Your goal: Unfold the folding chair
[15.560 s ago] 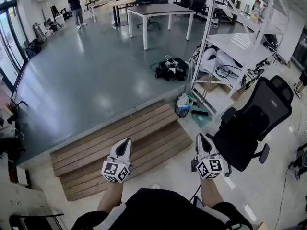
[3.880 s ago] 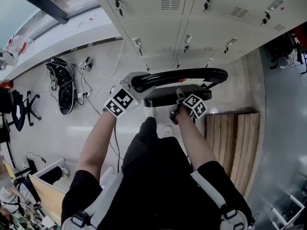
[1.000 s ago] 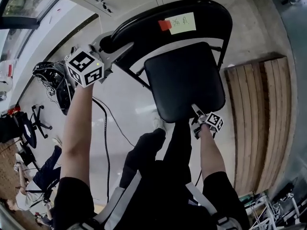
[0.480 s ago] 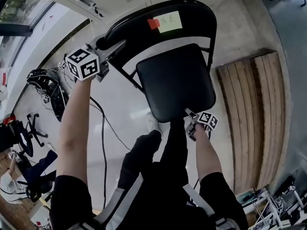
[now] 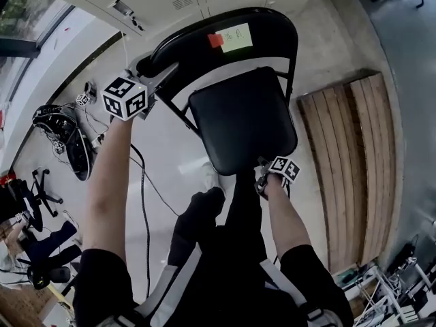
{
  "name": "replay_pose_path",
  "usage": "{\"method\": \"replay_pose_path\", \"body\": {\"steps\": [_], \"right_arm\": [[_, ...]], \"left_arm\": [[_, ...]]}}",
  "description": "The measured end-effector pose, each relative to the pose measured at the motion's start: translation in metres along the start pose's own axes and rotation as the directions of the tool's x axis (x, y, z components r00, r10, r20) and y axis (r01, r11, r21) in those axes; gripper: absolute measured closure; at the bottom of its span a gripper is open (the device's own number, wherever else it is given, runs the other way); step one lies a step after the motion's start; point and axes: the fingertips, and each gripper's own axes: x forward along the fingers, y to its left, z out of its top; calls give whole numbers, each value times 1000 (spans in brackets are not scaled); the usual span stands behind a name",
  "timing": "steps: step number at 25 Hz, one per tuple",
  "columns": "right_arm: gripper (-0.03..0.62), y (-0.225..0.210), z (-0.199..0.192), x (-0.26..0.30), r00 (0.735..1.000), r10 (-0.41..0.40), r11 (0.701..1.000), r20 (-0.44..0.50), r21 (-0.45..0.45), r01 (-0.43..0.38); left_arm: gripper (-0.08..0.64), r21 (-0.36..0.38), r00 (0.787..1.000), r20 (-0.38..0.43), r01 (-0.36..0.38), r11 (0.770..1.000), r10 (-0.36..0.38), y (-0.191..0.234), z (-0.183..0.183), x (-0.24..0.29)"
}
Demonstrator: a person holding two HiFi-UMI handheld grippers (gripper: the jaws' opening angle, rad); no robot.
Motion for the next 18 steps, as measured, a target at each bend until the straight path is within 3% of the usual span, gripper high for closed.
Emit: {"method": "replay_pose_path", "body": {"steps": [1, 5, 10, 13, 16, 18], "right_arm": [[417, 8, 3, -6, 1000, 4, 1000, 17, -19, -4], [476, 52, 20, -36, 994, 33, 990, 103, -143, -18], [489, 139, 16, -71, 976, 171, 960, 132, -245, -135], [503, 179, 19, -88, 959, 231, 935, 163, -311, -172], [528, 205, 24, -110, 943, 258, 901, 210, -406, -156], [531, 228, 24, -130, 924, 298, 859, 238, -489, -152]], "left_arm": [[318, 21, 999, -25, -20, 1000, 21, 0, 0, 0], [285, 60, 986, -116, -109, 992, 116, -2, -6, 3], [287, 131, 977, -182, -93, 987, 116, 2, 2, -11], [288, 160, 979, -144, -120, 980, 143, 1, 23, -27], [288, 94, 985, -48, -159, 983, 164, -15, 45, -46], [290, 48, 985, 16, -173, 984, 173, -33, 56, -63]]}}
